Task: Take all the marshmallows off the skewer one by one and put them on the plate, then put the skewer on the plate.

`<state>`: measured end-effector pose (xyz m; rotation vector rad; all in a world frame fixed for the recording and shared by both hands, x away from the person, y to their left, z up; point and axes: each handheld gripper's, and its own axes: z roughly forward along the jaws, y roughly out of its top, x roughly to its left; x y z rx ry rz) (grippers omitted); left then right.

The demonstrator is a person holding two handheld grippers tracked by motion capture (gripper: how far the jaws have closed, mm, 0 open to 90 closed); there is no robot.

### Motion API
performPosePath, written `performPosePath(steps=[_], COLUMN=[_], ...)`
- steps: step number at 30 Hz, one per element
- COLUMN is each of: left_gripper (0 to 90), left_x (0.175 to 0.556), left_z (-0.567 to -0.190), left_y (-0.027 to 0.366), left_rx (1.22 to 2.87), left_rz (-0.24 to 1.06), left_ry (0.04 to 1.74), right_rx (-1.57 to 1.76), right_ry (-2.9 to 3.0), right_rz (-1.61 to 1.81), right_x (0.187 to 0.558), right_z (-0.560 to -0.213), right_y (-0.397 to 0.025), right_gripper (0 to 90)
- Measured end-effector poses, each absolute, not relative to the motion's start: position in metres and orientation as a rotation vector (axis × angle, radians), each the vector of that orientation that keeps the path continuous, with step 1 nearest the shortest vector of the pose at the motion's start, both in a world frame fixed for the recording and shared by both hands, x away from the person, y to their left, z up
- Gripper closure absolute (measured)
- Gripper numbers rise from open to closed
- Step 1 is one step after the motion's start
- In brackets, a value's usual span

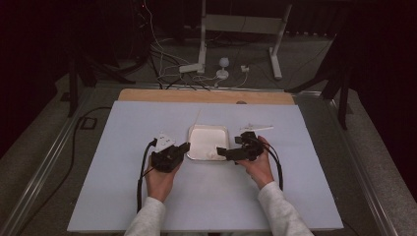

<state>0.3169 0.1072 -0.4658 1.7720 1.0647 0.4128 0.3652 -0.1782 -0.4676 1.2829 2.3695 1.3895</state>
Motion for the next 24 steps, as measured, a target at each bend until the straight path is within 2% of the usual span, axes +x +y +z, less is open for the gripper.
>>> performPosePath(steps=[24], left_gripper=[89.8], left_x=[0.337], left_z=[-0.481], left_y=[0.084], left_rx=[1.778], left_rz=[0.366], left_ry=[1.147], right_rx=[1.205], right_ry=[2.259], right_rz=[1.386], right_x=[0.325], right_z=[-0.464], right_y=[-0.223], right_gripper=[0.0])
